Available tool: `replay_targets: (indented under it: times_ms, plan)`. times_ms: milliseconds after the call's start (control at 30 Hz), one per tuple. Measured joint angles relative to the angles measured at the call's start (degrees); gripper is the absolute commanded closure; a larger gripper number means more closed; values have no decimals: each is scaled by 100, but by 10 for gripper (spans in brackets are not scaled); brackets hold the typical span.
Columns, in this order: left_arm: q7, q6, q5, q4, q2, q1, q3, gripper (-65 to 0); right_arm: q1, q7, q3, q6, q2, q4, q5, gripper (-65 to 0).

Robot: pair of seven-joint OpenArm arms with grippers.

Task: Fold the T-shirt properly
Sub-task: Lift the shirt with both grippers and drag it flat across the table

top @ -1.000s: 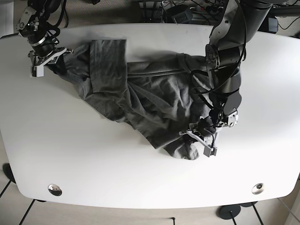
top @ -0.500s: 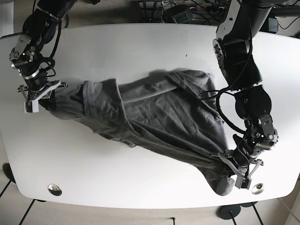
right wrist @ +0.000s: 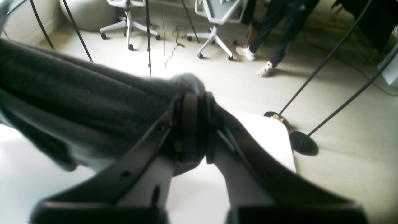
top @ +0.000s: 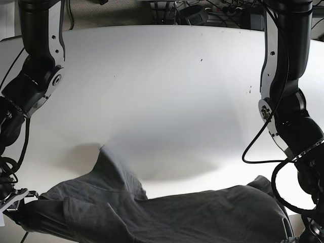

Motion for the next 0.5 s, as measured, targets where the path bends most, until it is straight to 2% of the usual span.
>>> replay_targets:
  times_ms: [33, 133, 233, 300, 433, 500]
  plan:
    - [-9, -7, 0, 33, -7, 66, -2, 0, -37, -208, 7, 2, -44, 109, -7, -21]
    - [4, -350, -50, 463, -188, 780, -96, 0, -813, -284, 33, 13, -144, 748, -2, -21]
    - [46, -509, 63, 955, -229, 1558, -321, 0, -1725, -313, 243, 37, -535, 1274, 0, -21]
    - [11, -730, 17, 1604, -234, 2465, -634, 0, -2562, -310, 450, 48, -798, 1694, 2, -21]
    - [415, -800, -31, 2367, -127, 3869, -935, 0, -3654, -302, 898, 463, -1156, 1875, -7, -21]
    - [531, -798, -350, 2909, 28, 4616, -1364, 0, -4190, -295, 1185, 605, -1335, 1976, 9, -21]
